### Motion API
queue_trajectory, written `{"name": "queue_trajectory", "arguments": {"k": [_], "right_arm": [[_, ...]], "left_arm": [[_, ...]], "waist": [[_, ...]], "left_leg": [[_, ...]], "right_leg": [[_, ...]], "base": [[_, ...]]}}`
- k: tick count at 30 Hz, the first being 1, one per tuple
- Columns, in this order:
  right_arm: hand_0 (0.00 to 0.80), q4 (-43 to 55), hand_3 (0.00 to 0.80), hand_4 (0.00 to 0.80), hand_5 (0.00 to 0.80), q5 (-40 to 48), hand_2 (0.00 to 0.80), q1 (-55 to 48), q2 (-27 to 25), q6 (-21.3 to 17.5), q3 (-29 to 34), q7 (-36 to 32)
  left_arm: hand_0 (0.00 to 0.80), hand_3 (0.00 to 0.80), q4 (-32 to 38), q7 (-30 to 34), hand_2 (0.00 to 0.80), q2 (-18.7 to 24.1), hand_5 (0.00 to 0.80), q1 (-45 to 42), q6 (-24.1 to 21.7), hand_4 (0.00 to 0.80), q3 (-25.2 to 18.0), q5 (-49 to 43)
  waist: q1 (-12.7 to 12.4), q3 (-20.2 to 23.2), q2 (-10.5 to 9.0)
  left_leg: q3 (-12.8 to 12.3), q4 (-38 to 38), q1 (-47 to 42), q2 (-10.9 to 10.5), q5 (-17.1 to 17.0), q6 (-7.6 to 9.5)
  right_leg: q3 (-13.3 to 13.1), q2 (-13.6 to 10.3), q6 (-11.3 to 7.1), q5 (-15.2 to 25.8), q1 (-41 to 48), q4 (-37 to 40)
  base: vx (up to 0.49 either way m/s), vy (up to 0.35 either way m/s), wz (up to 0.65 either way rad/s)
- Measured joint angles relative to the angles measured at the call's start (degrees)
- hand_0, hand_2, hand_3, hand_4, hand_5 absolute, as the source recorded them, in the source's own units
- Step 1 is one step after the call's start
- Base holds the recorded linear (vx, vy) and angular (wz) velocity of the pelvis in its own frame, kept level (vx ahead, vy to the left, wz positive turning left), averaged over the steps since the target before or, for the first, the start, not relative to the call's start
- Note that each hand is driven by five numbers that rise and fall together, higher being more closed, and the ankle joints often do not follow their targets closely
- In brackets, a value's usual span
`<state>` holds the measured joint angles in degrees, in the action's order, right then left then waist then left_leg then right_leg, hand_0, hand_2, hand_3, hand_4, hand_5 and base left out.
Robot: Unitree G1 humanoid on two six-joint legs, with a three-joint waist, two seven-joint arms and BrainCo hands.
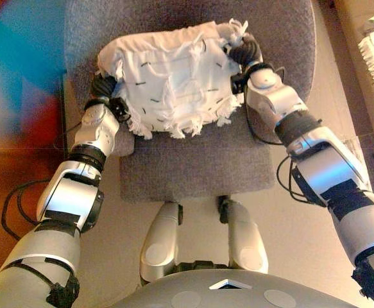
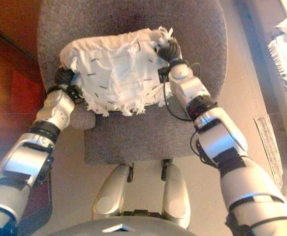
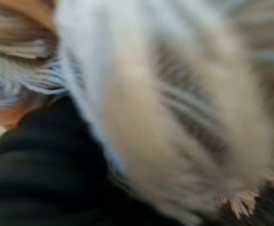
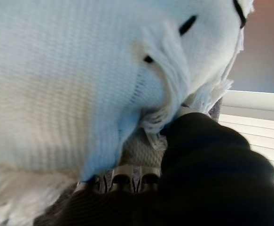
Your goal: Pick up the cushion and take it to the sofa
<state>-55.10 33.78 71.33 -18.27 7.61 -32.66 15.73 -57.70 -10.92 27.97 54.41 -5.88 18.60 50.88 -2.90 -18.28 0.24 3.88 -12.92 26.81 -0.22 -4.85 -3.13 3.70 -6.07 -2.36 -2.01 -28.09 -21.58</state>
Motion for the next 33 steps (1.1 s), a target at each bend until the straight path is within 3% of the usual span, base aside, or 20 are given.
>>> {"name": "queue_trajectory", "arguments": {"k": [9,10,11,19,22,27,33], "right_arm": [[0.8,-5.54,0.8,0.8,0.8,3.01,0.8,5.1,1.68,0.23,-0.06,-0.07],[0.687,-6.53,0.687,0.687,0.687,3.2,0.687,5.77,2.23,0.38,-0.23,-0.1],[0.0,-7.21,0.0,0.0,0.0,3.75,0.0,6.26,2.31,0.66,-0.84,-0.1],[0.0,-9.52,0.0,0.0,0.0,3.71,0.0,6.77,2.35,1.57,-1.28,0.12],[0.0,-9.53,0.0,0.0,0.0,-0.6,0.0,6.79,2.3,1.56,-1.78,2.49],[0.0,-7.93,0.0,0.0,0.0,-12.02,0.0,7.22,3.15,1.49,-2.41,11.8],[0.0,-5.63,0.0,0.0,0.0,-12.94,0.0,7.2,4.13,1.54,-2.5,18.54]], "left_arm": [[0.8,0.8,-6.69,-1.9,0.8,1.05,0.8,8.54,5.17,0.8,1.15,-0.11],[0.546,0.546,-6.92,-1.88,0.546,1.3,0.546,8.6,5.33,0.546,1.17,-0.13],[0.0,0.0,-7.1,-1.88,0.0,1.34,0.0,8.67,5.46,0.0,1.29,-0.19],[0.0,0.0,-7.08,-2.02,0.0,2.46,0.0,10.18,5.55,0.0,2.7,-0.68],[0.0,0.0,-7.08,-3.01,0.0,2.45,0.0,10.25,5.41,0.0,2.73,-0.86],[0.0,0.0,-6.37,-12.15,0.0,2.25,0.0,10.37,1.26,0.0,3.94,-9.79],[0.0,0.0,-6.06,-17.5,0.0,2.09,0.0,10.52,-2.5,0.0,3.9,-11.9]], "waist": [[-0.91,-0.93,-3.03],[-0.94,-0.89,-3.37],[-0.94,-0.82,-3.61],[-1.09,-0.49,-4.79],[-1.01,-0.46,-4.83],[-0.84,-0.46,-4.83],[-1.15,-0.55,-4.69]], "left_leg": [[-0.52,0.19,-0.19,1.33,0.04,-0.07],[-0.56,0.18,-0.18,1.48,0.08,-0.12],[-0.54,0.16,-0.17,1.48,0.14,-0.2],[-0.48,-0.05,-0.1,1.53,0.17,-0.16],[-0.56,-0.01,-0.08,1.46,0.13,-0.09],[-0.71,0.18,-0.16,1.48,0.05,0.01],[-0.88,1.8,-2.15,1.28,-0.25,0.35]], "right_leg": [[1.67,0.87,0.27,0.89,2.44,3.43],[1.75,1.0,0.28,1.1,2.67,3.83],[1.84,1.0,0.25,1.2,2.82,4.02],[2.38,1.01,-0.2,2.3,4.11,6.1],[2.36,0.97,-0.18,2.65,4.25,6.59],[2.26,0.98,-0.14,2.83,4.31,6.83],[2.26,0.77,-0.38,3.23,6.35,8.48]], "base": [[0.077,-0.039,0.06],[0.04,-0.026,-0.03],[0.032,-0.016,0.0],[0.017,-0.012,0.02],[0.0,0.0,0.0],[0.004,0.029,-0.01],[0.019,0.034,0.01]]}}
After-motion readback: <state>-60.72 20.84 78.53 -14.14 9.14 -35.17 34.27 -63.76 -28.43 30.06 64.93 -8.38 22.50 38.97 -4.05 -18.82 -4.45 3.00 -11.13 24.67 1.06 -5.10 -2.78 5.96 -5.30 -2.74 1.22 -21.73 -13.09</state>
